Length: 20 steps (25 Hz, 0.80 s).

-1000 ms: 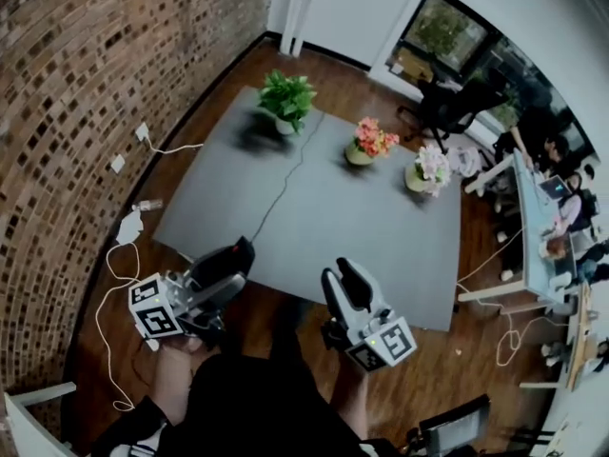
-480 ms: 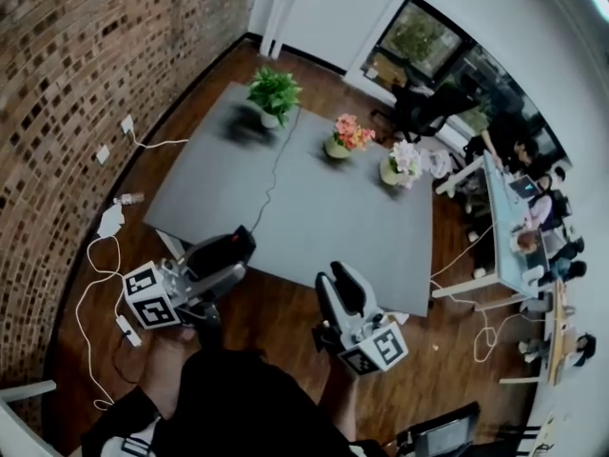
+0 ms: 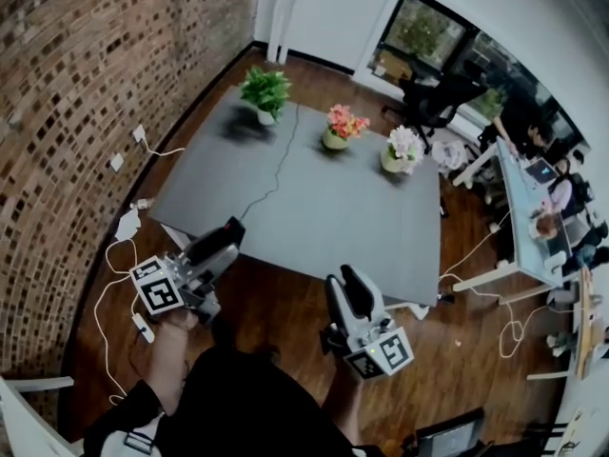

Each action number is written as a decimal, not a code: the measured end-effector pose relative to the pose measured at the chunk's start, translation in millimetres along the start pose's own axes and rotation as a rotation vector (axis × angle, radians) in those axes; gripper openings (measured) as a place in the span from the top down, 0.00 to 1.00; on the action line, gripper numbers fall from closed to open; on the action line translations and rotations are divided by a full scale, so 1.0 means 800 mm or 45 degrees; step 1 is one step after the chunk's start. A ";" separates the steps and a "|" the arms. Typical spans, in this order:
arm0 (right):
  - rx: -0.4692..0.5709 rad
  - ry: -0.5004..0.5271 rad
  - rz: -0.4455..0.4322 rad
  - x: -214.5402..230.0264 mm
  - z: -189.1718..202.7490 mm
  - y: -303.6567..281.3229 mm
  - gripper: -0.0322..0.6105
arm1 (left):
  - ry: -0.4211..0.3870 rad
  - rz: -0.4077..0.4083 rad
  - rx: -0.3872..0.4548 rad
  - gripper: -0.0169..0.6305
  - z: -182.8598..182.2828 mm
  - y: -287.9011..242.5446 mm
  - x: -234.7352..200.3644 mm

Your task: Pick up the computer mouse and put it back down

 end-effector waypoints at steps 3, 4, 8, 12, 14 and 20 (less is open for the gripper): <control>0.027 -0.018 0.056 0.026 -0.006 0.038 0.77 | 0.015 -0.082 -0.027 0.54 0.024 -0.006 -0.007; 0.035 -0.021 0.071 0.035 -0.007 0.048 0.77 | 0.019 -0.096 -0.033 0.54 0.030 -0.010 -0.008; 0.089 0.047 0.041 0.032 -0.051 0.045 0.77 | 0.053 -0.148 -0.068 0.54 0.049 -0.026 -0.015; 0.061 -0.009 0.131 0.069 -0.021 0.062 0.77 | 0.062 -0.192 -0.111 0.54 0.053 -0.050 -0.050; 0.049 -0.001 0.148 0.082 -0.019 0.046 0.77 | 0.100 -0.196 -0.102 0.54 0.049 -0.067 -0.082; 0.018 0.024 0.224 0.125 -0.010 -0.044 0.77 | 0.340 -0.089 -0.018 0.54 -0.044 -0.210 -0.249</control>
Point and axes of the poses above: the fingertips, and each gripper's own axes: y backward along the fingers, x to its right, z out of its underside, the point moved 10 cm from there along y, backward along the fingers, and after that the axes turned 7 degrees about z, right-handed, at the moved point
